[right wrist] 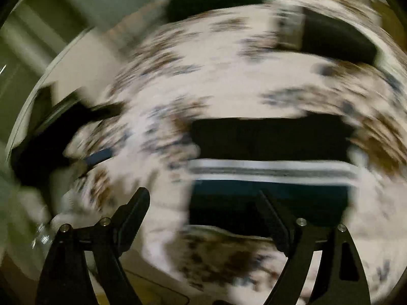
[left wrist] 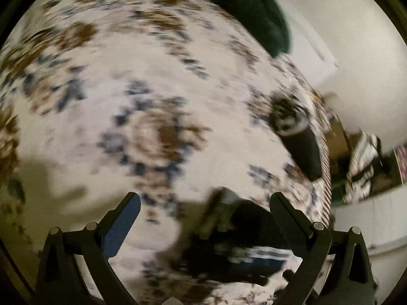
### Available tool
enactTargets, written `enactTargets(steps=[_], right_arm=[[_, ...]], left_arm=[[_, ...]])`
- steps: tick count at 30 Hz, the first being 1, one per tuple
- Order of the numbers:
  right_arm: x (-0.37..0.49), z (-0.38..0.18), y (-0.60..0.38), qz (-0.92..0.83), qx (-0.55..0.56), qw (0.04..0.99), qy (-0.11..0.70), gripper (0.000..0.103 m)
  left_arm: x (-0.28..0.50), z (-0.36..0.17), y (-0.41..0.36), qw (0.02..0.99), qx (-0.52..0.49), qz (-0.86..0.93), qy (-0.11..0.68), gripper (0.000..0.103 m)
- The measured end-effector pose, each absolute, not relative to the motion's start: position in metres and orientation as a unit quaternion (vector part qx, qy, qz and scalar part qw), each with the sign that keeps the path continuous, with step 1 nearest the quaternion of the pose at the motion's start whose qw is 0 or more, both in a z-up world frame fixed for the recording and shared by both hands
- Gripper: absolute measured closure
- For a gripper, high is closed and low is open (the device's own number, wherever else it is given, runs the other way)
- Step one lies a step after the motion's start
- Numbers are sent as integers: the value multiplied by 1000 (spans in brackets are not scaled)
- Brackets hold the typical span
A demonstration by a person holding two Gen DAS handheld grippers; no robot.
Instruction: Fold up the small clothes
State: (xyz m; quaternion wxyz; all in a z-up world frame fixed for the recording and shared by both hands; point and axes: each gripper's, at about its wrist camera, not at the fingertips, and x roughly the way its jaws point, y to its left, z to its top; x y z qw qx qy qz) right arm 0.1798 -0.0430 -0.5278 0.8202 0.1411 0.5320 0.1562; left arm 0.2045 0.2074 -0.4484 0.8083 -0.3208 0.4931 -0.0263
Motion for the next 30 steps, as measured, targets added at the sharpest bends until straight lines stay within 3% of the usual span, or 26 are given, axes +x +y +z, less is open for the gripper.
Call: enactTargets(steps=[5, 9, 11, 14, 23, 26, 30], right_arm=[[195, -556, -138, 4, 204, 799, 566, 15], [226, -581, -151, 14, 187, 794, 578, 15], [242, -599, -147, 38, 163, 790, 590, 13], [265, -631, -151, 53, 187, 762, 618, 2], [290, -637, -193, 197, 320, 683, 626, 0], [291, -664, -197, 232, 334, 642, 650, 0], [291, -694, -182, 293, 341, 586, 675, 0]], left_arm=[[221, -454, 123, 811, -261, -101, 514, 0], [239, -508, 92, 808, -155, -57, 565, 0], [249, -548, 106, 785, -184, -54, 589, 0], [260, -585, 134, 752, -286, -87, 587, 0], [239, -546, 151, 735, -344, -140, 568, 0], [234, -566, 142, 733, -324, -133, 583, 0], [236, -597, 164, 711, -388, -149, 567, 0]])
